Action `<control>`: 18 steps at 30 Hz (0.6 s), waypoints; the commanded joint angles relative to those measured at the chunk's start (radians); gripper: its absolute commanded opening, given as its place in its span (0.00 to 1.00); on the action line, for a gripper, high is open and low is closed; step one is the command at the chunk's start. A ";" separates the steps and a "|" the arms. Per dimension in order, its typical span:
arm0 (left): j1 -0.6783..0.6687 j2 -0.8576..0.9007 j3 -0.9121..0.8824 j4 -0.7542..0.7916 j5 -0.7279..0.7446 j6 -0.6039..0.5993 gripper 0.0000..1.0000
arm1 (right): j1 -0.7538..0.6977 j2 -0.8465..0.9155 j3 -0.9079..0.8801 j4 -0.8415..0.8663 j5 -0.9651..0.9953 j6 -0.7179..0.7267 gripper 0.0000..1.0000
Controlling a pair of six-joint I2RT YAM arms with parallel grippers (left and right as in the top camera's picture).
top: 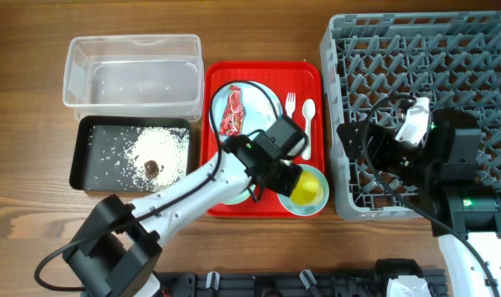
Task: Sort waste into correct bins and load items into the dishwasher rack
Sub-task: 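Grasp the yellow cup from the blue bowl with the left gripper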
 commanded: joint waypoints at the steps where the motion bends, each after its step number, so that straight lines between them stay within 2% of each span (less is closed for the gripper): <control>1: 0.093 -0.066 0.029 -0.023 0.053 -0.024 0.04 | -0.003 0.000 0.021 0.007 -0.072 -0.061 1.00; 4: 0.195 -0.139 0.043 -0.031 0.176 -0.024 0.04 | -0.002 0.000 0.021 0.039 -0.153 -0.105 0.99; 7: 0.310 -0.206 0.043 -0.030 0.314 -0.024 0.04 | -0.002 0.000 0.021 0.095 -0.336 -0.206 0.98; 9: 0.407 -0.241 0.043 -0.019 0.483 -0.023 0.04 | -0.002 0.000 0.021 0.142 -0.483 -0.263 0.96; 10: 0.467 -0.254 0.043 -0.003 0.628 -0.019 0.04 | -0.002 0.002 0.021 0.169 -0.541 -0.267 0.95; 14: 0.604 -0.251 0.043 0.080 1.091 -0.013 0.04 | 0.000 0.011 0.021 0.259 -0.639 -0.235 0.95; 18: 0.628 -0.251 0.043 0.095 1.288 -0.013 0.04 | 0.055 0.019 0.021 0.388 -0.683 -0.145 0.95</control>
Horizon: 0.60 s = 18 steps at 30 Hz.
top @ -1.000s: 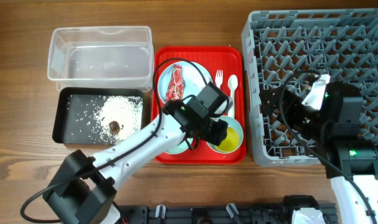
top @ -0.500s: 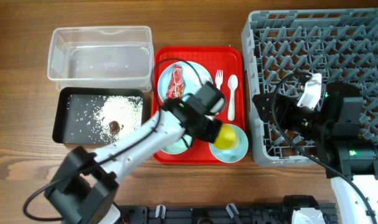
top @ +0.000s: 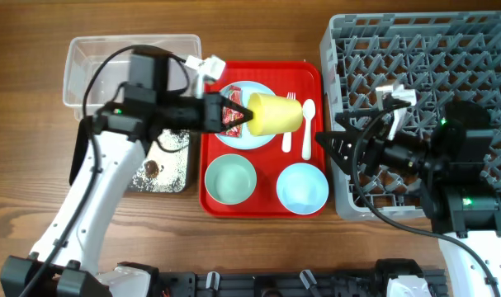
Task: Sort waste into correct bins and load items into the dishwasher rack
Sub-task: 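Grasp the yellow cup from the blue bowl with the left gripper, then hand the yellow cup from the left gripper to the right gripper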
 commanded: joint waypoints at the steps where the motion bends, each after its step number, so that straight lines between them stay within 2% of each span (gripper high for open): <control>1: 0.005 -0.005 0.014 0.019 0.422 0.006 0.04 | 0.063 0.016 0.019 0.102 -0.130 0.077 0.95; 8: -0.039 -0.006 0.014 0.023 0.431 0.003 0.04 | 0.177 0.068 0.019 0.262 -0.129 0.148 0.94; 9: -0.042 -0.006 0.014 0.023 0.431 0.003 0.04 | 0.179 0.076 0.019 0.279 -0.130 0.164 0.92; 12: -0.043 -0.006 0.014 0.029 0.431 0.003 0.04 | 0.180 0.093 0.019 0.309 -0.161 0.191 0.72; 13: -0.043 -0.006 0.014 0.039 0.431 0.003 0.04 | 0.183 0.097 0.019 0.314 -0.179 0.192 0.69; 18: -0.043 -0.006 0.014 0.072 0.388 0.003 0.04 | 0.197 0.097 0.019 0.314 -0.255 0.191 0.68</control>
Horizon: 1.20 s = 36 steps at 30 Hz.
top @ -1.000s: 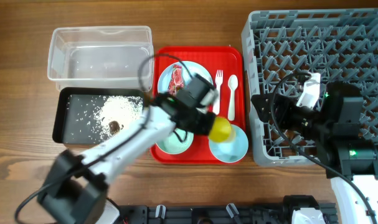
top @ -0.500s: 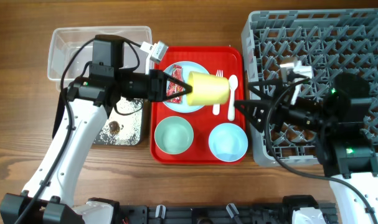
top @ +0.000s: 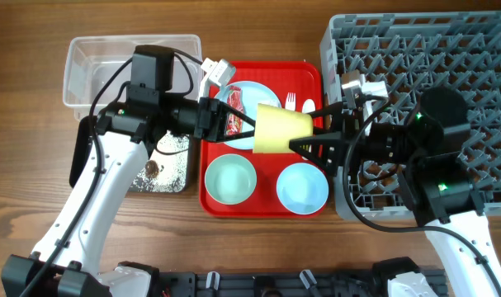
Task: Sort waste into correct bins and load items into the dishwasher rack
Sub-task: 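Hand the yellow cup from the left gripper to the right gripper, then place the yellow cup into the grey dish rack with the right gripper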
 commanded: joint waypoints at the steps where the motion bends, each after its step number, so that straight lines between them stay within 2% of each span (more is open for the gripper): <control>1: -0.009 -0.006 0.014 0.013 0.014 0.006 0.04 | 0.017 0.015 0.014 -0.002 -0.071 0.014 0.67; 2: -0.009 -0.006 0.014 0.013 0.012 0.006 0.04 | 0.017 0.015 0.014 -0.001 -0.070 0.014 0.65; 4: -0.009 -0.006 0.014 0.012 0.012 0.006 0.04 | 0.017 0.015 0.014 -0.002 -0.069 -0.007 0.53; 10: -0.009 -0.006 0.014 0.012 0.013 0.005 0.04 | 0.016 0.014 0.014 -0.002 0.006 -0.008 0.52; 11: -0.009 -0.006 0.014 0.012 0.012 0.005 0.13 | 0.016 0.006 0.014 -0.003 0.035 -0.008 0.52; 13: -0.007 -0.006 0.014 0.013 0.008 0.005 0.50 | 0.014 -0.012 0.014 -0.018 0.066 -0.026 0.52; 15: 0.000 -0.006 0.014 0.011 -0.019 0.005 0.80 | 0.003 -0.035 0.014 -0.055 0.117 -0.039 0.52; 17: 0.015 -0.006 0.014 0.008 -0.043 0.005 0.89 | -0.023 -0.068 0.014 -0.124 0.194 -0.069 0.52; 26: 0.070 -0.006 0.014 -0.129 -0.314 0.006 0.98 | -0.211 -0.240 0.016 -0.554 0.636 -0.156 0.51; 33: 0.070 -0.006 0.014 -0.140 -0.337 0.010 0.97 | -0.293 -0.245 0.049 -0.863 0.997 -0.103 0.51; 36: 0.070 -0.006 0.014 -0.140 -0.337 0.028 0.97 | -0.307 -0.208 0.059 -0.941 1.054 -0.099 0.50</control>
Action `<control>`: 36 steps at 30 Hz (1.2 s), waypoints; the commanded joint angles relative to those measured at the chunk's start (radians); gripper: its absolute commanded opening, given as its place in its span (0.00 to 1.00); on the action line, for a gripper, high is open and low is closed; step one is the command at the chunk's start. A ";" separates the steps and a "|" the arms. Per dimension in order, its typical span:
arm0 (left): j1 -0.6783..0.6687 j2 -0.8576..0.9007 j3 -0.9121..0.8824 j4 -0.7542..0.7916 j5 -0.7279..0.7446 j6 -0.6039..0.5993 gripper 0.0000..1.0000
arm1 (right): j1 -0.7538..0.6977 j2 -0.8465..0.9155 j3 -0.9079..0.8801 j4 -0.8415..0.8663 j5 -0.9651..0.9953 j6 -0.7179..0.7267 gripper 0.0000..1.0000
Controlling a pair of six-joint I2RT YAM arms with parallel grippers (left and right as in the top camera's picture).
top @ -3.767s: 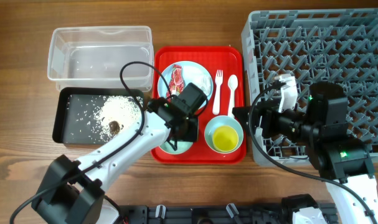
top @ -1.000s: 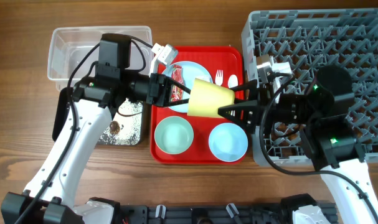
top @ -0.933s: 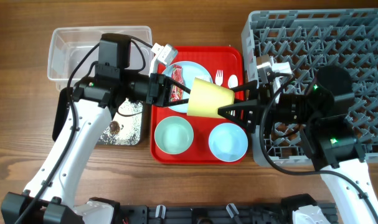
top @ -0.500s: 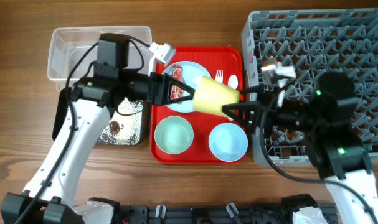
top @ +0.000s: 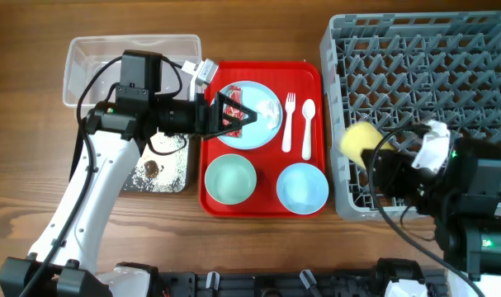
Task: Sort waste into correct bins and load items into the dishwasher rack
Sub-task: 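Place the yellow cup into the grey dish rack with the right gripper, then grasp the white tissue on the blue plate with the left gripper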
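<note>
A yellow cup (top: 357,140) hangs on its side over the left part of the grey dishwasher rack (top: 423,49), with my right gripper (top: 371,153) shut on it. My left gripper (top: 238,115) stands open and holds nothing, over the light blue plate (top: 267,111) that carries a red wrapper (top: 232,106). On the red tray (top: 262,206) also lie a white fork (top: 288,124) and spoon (top: 307,128), and a green bowl (top: 230,180) and a blue bowl (top: 302,188) stand there.
A clear plastic bin (top: 93,58) stands at the back left. In front of it is a black bin (top: 163,169) with rice, partly under my left arm. The rack fills the right side of the wooden table.
The yellow cup has passed from my left gripper to my right one. The right arm has drawn back to the right with it, over the rack. My left gripper is open and slightly further left.
First my left gripper was at the yellow cup standing in the blue bowl. Then it held the cup on its side above the plate while my right gripper came open from the rack. Then both grippers met at the cup. Now the right gripper alone holds it over the rack.
</note>
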 commanded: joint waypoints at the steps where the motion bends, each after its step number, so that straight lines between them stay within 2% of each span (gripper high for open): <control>1: 0.005 -0.006 0.014 0.000 -0.022 0.040 0.97 | -0.017 0.048 0.045 -0.056 0.178 0.016 0.50; 9: 0.005 -0.006 0.014 0.000 -0.036 0.039 0.97 | -0.017 0.230 0.080 -0.157 0.175 -0.016 0.50; 13: 0.005 -0.006 0.014 0.000 -0.044 0.039 0.97 | -0.016 0.346 0.080 -0.137 0.175 -0.036 0.51; 15: 0.005 -0.006 0.014 -0.001 -0.044 0.039 0.97 | -0.016 0.395 0.080 -0.104 0.175 -0.047 0.65; 17: 0.005 -0.006 0.014 -0.001 -0.044 0.039 0.98 | -0.016 0.415 0.080 -0.071 0.175 -0.052 0.71; 18: 0.005 -0.006 0.014 -0.001 -0.044 0.039 0.98 | -0.016 0.418 0.081 -0.051 0.175 -0.051 0.75; 22: 0.005 -0.006 0.014 -0.012 -0.044 0.039 0.98 | -0.016 0.405 0.106 -0.003 0.175 -0.051 0.78; 29: 0.005 -0.006 0.014 -0.022 -0.047 0.039 0.98 | -0.016 0.369 0.127 0.000 0.134 -0.084 0.74; 32: 0.005 -0.006 0.014 -0.038 -0.048 0.040 0.95 | -0.016 0.324 0.142 0.021 0.019 -0.168 0.74; 36: 0.005 -0.006 0.014 -0.050 -0.067 0.039 0.85 | -0.016 0.246 0.203 0.045 -0.093 -0.222 0.77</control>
